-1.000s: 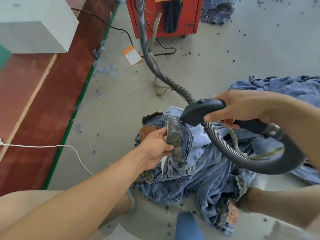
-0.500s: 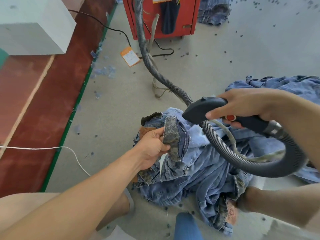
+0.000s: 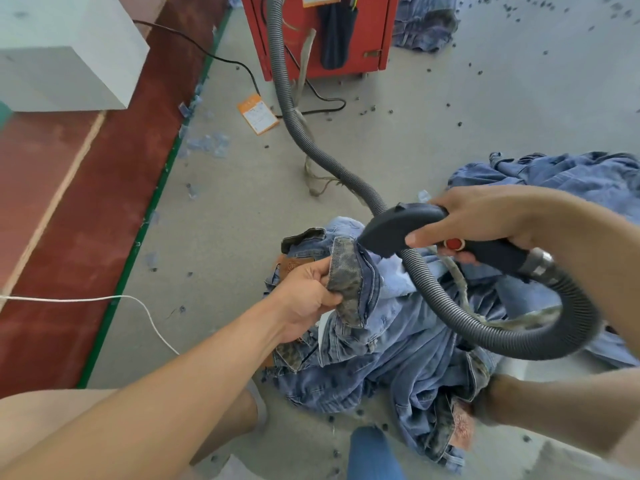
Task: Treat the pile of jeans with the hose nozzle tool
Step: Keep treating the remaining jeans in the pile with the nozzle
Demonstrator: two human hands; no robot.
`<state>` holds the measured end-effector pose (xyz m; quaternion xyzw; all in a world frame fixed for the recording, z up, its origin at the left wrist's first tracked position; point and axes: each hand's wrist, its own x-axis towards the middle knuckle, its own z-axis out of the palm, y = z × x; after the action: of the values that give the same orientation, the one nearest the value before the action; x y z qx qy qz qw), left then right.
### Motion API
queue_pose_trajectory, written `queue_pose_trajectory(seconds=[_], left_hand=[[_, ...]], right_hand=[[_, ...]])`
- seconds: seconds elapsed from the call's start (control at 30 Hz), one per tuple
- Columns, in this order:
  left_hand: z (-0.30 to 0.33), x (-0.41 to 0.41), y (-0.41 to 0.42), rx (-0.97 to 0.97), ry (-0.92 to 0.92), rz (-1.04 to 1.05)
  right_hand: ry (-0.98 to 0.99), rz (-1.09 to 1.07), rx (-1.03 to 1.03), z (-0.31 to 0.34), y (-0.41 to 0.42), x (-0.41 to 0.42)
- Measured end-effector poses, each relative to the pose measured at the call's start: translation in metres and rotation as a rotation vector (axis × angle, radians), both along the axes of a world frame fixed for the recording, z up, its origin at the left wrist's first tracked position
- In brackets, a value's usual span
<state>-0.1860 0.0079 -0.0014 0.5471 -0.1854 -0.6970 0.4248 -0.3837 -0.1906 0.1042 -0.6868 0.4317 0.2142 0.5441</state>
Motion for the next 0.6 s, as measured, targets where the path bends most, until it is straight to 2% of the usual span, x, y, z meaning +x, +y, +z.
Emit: queue_pose_trajectory(seconds=[0.1, 0.23, 0.3, 0.5, 0.6], left_hand=[[-0.002, -0.002, 0.002, -0.001, -0.01, -0.04], [-0.002, -0.004, 0.003, 0.005, -0.014, -0.062], [-0.001, -0.003, 0.002, 0.007, -0.008, -0.044], [-0.001, 0.001, 0.0, 0.053, 0.02, 0.024], [0.001, 0.001, 0.001, 0.095, 0.008, 0.008]], right_hand=[[0.02, 0.059, 0.031, -0.006, 0.015, 0.005], [-0.09, -0.167, -0.044, -0.027, 0.029, 0.019], [-0.096, -0.208, -0.059, -0.023, 0.02, 0.016], [0.014, 0.086, 0.088, -0.002, 0.003, -0.002], [-0.021, -0.021, 0.039, -0.021, 0.022, 0.009]])
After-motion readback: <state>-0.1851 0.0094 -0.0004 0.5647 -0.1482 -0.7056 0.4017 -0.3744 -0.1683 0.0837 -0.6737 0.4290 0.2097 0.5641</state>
